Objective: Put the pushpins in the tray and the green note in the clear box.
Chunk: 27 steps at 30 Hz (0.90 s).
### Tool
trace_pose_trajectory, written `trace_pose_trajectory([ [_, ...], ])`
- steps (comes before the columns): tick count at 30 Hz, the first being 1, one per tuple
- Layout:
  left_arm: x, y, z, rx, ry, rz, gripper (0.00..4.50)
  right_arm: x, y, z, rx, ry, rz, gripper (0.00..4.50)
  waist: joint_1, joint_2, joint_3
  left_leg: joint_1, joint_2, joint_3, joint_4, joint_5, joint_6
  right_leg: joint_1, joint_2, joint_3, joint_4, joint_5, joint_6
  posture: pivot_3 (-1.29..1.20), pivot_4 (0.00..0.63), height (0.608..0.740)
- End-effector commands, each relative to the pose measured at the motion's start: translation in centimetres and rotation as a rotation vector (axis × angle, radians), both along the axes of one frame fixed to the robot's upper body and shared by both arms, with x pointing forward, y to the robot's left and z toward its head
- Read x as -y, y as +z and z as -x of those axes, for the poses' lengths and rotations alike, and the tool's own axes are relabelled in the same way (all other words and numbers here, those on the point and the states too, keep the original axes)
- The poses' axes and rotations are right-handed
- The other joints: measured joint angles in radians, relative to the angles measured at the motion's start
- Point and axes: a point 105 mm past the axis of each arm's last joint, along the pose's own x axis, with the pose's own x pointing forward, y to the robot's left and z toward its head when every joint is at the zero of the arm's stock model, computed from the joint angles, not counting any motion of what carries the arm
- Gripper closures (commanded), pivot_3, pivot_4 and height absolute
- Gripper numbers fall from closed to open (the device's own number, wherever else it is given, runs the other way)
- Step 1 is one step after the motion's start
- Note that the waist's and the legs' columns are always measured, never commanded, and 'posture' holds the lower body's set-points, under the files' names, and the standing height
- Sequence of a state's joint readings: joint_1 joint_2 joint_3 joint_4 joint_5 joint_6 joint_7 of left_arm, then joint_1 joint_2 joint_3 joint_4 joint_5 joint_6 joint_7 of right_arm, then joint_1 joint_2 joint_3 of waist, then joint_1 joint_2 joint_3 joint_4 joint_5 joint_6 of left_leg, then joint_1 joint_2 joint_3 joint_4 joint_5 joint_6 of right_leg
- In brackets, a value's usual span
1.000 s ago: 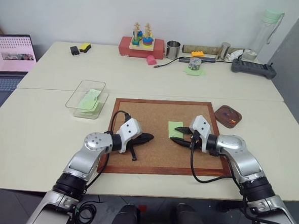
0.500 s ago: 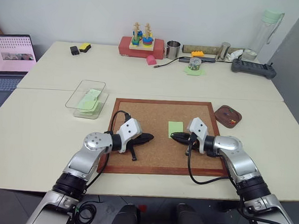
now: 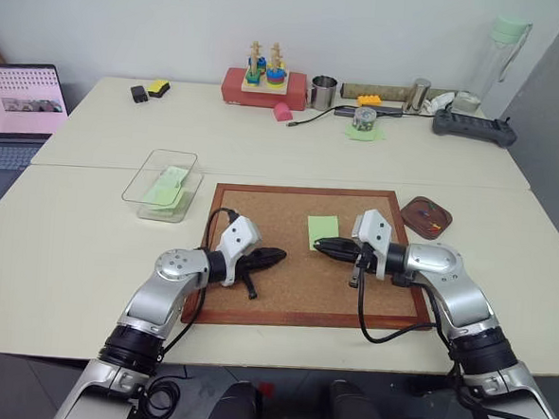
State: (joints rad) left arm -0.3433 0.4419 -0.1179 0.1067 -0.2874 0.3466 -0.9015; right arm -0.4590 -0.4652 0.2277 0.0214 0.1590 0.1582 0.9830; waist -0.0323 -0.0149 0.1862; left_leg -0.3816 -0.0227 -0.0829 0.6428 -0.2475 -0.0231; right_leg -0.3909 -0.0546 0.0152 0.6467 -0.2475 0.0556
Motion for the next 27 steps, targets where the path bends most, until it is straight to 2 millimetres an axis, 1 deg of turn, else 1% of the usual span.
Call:
trace_pose_trajectory([
  [1,-0.4,3.0,0.5,-0.078,0.014,0.181,3.76,-0.4,1.7,0.5,0.177,0.059,0.069,4.5,0.0,0.0,0.001,0.0,0.0,0.0,0.0,0.0,0.0,0.0,0.0,0.0,0.0,0.0,0.0,0.0,0.15,0.74],
  [2,-0.6,3.3,0.8,-0.103,0.008,0.205,3.65,-0.4,1.7,0.5,0.202,0.063,0.085,4.5,0.001,0.0,0.001,-0.001,0.0,0.0,0.0,0.0,0.0,0.0,0.0,0.0,0.0,0.0,0.0,0.0,0.15,0.74],
  [4,-0.9,4.2,1.4,-0.188,0.011,0.32,3.27,-0.5,2.1,0.5,0.278,0.08,0.12,4.5,0.001,-0.001,0.001,-0.001,0.0,0.0,0.0,0.0,0.0,-0.001,0.0,0.0,0.0,0.0,0.0,0.0,0.15,0.74],
  [7,-0.7,5.1,2.1,-0.269,-0.006,0.433,2.71,-0.6,2.4,0.6,0.356,0.102,0.154,4.5,0.0,-0.001,0.001,-0.001,0.0,0.0,0.0,0.0,0.0,-0.001,0.0,0.0,0.0,0.0,0.0,0.0,0.15,0.74],
  [9,-0.3,5.4,2.2,-0.311,-0.003,0.503,2.45,-0.7,2.7,0.7,0.414,0.121,0.171,4.5,0.001,-0.001,0.001,-0.001,0.0,0.0,0.0,0.0,0.0,0.0,0.0,0.0,0.0,0.0,0.0,0.0,0.15,0.74],
  [12,0.6,5.7,2.2,-0.347,0.006,0.573,1.81,-1.1,3.3,0.9,0.491,0.152,0.186,4.5,0.002,-0.001,0.001,-0.001,0.0,-0.001,0.0,0.0,0.0,0.0,-0.001,0.0,-0.001,0.0,0.0,0.0,0.15,0.74],
  [15,1.7,6.1,2.0,-0.365,0.009,0.633,1.2,-1.5,3.8,1.2,0.555,0.19,0.198,4.5,0.003,-0.001,0.001,-0.001,0.0,-0.001,0.0,0.0,-0.001,0.0,-0.001,0.0,-0.001,0.002,-0.004,0.0,0.15,0.74],
  [22,2.7,7.6,1.3,-0.359,-0.005,0.711,1.2,-2.1,3.7,2.1,0.609,0.25,0.215,4.5,0.004,-0.002,0.001,-0.001,-0.001,-0.001,0.001,0.0,-0.001,0.0,-0.001,0.0,-0.001,0.002,-0.004,0.0,0.15,0.74],
  [25,3.1,7.9,1.2,-0.363,-0.015,0.727,1.2,-2.2,3.6,2.3,0.625,0.266,0.22,4.5,0.003,-0.002,0.001,-0.001,-0.001,0.0,0.001,0.0,-0.001,0.0,-0.001,0.001,-0.001,0.002,-0.004,0.0,0.15,0.74],
  [27,3.3,7.8,1.0,-0.369,-0.015,0.731,1.48,-2.3,3.6,2.4,0.633,0.273,0.221,4.5,0.003,-0.002,0.001,-0.001,-0.001,0.0,0.001,0.0,-0.001,0.0,-0.001,0.001,-0.001,0.002,-0.004,0.0,0.15,0.74],
])
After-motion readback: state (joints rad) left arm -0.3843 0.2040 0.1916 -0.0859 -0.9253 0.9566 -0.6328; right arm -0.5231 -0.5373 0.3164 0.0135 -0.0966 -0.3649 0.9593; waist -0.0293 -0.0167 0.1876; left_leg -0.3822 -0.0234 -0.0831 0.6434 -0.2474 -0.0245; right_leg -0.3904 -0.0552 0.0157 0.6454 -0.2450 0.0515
